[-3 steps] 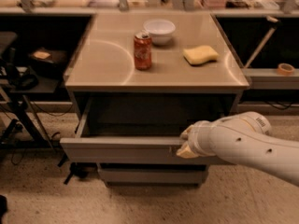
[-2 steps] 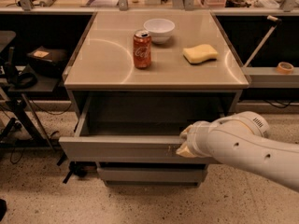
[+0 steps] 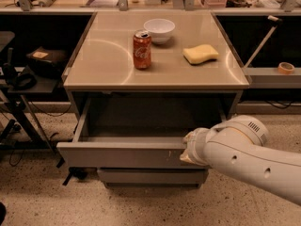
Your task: Open top drawer
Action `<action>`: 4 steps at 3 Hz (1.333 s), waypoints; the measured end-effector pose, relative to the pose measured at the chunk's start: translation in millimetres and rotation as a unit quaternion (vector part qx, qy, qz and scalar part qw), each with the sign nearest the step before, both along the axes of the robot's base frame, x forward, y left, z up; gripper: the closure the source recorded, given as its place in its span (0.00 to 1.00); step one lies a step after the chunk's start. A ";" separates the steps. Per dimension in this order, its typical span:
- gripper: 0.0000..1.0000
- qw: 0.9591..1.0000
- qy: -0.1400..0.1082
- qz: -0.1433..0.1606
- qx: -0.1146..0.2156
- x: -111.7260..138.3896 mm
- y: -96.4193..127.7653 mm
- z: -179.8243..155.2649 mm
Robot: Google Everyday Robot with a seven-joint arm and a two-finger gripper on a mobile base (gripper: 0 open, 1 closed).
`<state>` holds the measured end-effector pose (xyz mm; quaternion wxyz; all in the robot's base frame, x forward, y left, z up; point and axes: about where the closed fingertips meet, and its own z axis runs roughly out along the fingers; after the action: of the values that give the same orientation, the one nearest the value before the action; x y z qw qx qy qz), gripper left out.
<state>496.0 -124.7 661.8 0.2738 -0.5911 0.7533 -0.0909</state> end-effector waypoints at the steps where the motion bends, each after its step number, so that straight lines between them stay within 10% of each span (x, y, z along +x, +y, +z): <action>1: 1.00 1.000 0.000 -0.008 -0.010 -11.1 -0.9 0.3; 4: 1.00 0.999 -0.002 -0.016 -0.035 -46.7 -3.6 3.7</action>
Offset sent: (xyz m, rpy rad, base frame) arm -0.3441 0.1149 -0.0667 -0.3532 -0.0704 -0.3992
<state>449.4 -128.2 665.5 0.2526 -0.5878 0.7586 -0.1229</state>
